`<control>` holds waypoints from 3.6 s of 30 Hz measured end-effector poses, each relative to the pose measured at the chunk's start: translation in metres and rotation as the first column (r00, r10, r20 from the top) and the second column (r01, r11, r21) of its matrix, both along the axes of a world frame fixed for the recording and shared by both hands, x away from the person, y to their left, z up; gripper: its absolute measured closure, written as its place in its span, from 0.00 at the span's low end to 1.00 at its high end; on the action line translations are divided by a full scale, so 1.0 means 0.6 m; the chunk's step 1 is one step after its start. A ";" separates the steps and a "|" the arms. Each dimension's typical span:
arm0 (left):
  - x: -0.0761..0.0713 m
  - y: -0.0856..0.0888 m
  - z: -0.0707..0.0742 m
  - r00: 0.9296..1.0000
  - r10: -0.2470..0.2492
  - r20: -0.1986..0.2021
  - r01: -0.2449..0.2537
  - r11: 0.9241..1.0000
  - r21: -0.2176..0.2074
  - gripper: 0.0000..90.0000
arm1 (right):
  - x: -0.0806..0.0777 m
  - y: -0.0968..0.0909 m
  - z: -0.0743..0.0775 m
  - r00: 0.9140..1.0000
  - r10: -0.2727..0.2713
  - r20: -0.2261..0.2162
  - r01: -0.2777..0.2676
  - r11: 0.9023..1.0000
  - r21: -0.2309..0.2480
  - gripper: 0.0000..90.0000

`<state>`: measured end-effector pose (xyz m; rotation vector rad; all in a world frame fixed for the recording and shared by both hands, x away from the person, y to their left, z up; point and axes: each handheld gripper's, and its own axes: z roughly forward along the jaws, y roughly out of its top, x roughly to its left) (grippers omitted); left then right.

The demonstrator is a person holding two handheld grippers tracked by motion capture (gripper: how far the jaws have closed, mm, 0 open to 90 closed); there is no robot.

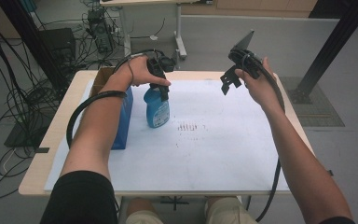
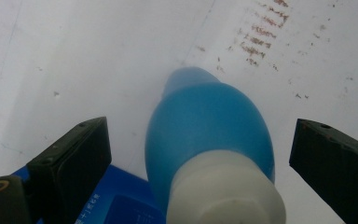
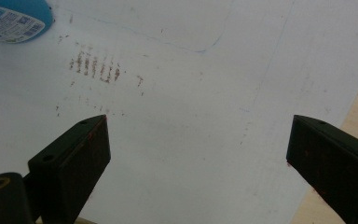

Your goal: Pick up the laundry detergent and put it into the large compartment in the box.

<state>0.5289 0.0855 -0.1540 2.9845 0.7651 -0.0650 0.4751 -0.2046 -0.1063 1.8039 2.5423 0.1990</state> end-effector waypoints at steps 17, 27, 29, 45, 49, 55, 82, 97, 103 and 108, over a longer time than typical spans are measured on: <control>-0.006 -0.007 -0.022 1.000 0.004 -0.001 -0.004 1.000 0.009 0.06 | -0.001 -0.005 -0.003 1.000 -0.001 0.000 0.001 1.000 0.004 0.07; -0.011 -0.004 -0.023 1.000 0.010 0.009 -0.010 1.000 0.007 0.06 | -0.002 -0.004 -0.003 1.000 0.000 -0.001 0.000 1.000 0.003 0.07; -0.012 -0.001 -0.024 1.000 0.018 0.009 -0.018 1.000 0.001 0.06 | -0.003 -0.003 -0.003 1.000 0.000 0.000 0.000 1.000 0.003 0.07; -0.011 0.005 -0.023 1.000 0.020 0.004 -0.020 1.000 0.003 0.06 | 0.000 0.003 -0.006 1.000 0.006 -0.003 -0.006 1.000 0.000 0.07; -0.010 0.006 -0.022 1.000 0.013 0.005 -0.013 1.000 0.001 0.07 | 0.001 0.005 -0.005 1.000 0.005 -0.006 -0.005 1.000 0.000 0.07; -0.011 0.005 -0.024 1.000 0.015 0.002 -0.015 1.000 0.001 0.07 | 0.001 0.007 -0.006 1.000 0.010 -0.008 -0.010 1.000 -0.003 0.07; -0.011 0.003 -0.023 1.000 0.013 0.003 -0.013 1.000 0.003 0.07 | 0.002 0.006 -0.007 1.000 0.010 -0.009 -0.010 1.000 -0.003 0.07; -0.014 0.001 -0.024 1.000 0.008 0.006 -0.008 1.000 0.008 0.07 | 0.001 0.008 -0.009 1.000 0.009 -0.008 -0.009 1.000 -0.001 0.07; -0.014 0.000 -0.025 1.000 0.006 0.002 -0.006 1.000 0.016 0.07 | 0.002 0.008 -0.009 1.000 0.008 -0.010 -0.008 1.000 0.000 0.07; -0.015 -0.001 -0.025 1.000 0.006 0.005 -0.006 1.000 0.016 0.07 | 0.002 0.009 -0.010 1.000 0.010 -0.012 -0.010 1.000 -0.002 0.07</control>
